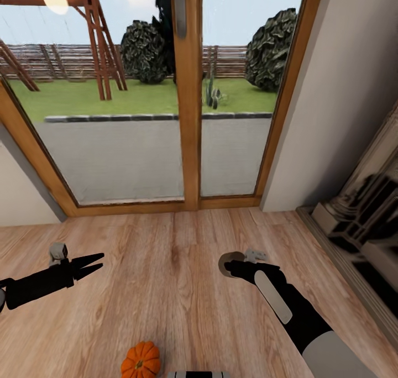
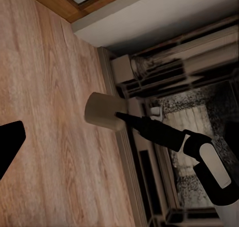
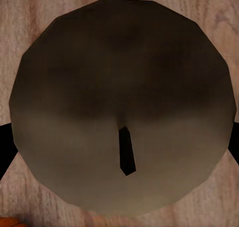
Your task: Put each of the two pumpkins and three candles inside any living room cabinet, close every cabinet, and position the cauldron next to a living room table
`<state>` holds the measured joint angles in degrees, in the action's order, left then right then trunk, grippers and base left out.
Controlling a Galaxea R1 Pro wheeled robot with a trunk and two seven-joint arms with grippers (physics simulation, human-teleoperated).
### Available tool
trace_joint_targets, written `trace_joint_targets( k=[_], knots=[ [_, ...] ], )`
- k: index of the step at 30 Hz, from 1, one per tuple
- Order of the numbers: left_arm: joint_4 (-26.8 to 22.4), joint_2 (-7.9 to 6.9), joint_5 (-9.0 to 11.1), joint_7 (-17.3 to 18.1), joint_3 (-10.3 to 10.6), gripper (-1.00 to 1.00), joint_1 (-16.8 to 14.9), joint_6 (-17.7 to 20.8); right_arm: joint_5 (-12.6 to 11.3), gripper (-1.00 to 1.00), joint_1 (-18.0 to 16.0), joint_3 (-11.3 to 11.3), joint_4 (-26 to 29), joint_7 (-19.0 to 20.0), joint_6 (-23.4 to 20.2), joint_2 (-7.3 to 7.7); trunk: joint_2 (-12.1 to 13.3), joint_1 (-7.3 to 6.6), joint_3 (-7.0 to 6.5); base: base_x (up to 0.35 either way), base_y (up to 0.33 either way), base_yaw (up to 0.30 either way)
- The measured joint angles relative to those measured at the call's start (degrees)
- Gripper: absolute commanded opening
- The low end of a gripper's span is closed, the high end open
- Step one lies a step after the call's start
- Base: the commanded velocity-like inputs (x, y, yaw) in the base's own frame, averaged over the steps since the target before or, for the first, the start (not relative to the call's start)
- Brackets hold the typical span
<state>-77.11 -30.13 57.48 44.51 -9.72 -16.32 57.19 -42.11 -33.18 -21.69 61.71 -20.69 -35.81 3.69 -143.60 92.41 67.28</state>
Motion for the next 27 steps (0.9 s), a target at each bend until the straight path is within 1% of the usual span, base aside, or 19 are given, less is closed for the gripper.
trace_joint_targets(
  k=[12,16,24,27],
  knots=[
    [0.03,-0.01,0.07,0.00,0.17,1.00,0.00,0.00,0.17,-1.00,0.00,0.09,0.88,-0.07,0.14,0.11,0.16,-0.29,-2.66,-0.271,0.048,0.000],
    [-0.11,0.06,0.07,0.00,0.30,1.00,0.00,0.00,0.19,-1.00,0.00,0.08,0.71,-0.05,0.10,0.06,0.22,-0.41,-3.55,-0.083,0.002,0.000],
    [-0.01,0.08,0.05,-0.02,0.35,1.00,0.00,0.00,0.72,-1.00,0.00,0.01,0.21,-0.08,0.09,0.03,0.32,-0.63,-5.32,-0.009,0.000,0.000],
    [-0.36,0.08,0.00,-0.02,0.42,1.00,0.00,0.00,0.82,-1.00,0.00,0.00,0.19,-0.09,0.09,0.03,0.36,-0.69,-5.99,-0.148,0.000,0.006]
  ],
)
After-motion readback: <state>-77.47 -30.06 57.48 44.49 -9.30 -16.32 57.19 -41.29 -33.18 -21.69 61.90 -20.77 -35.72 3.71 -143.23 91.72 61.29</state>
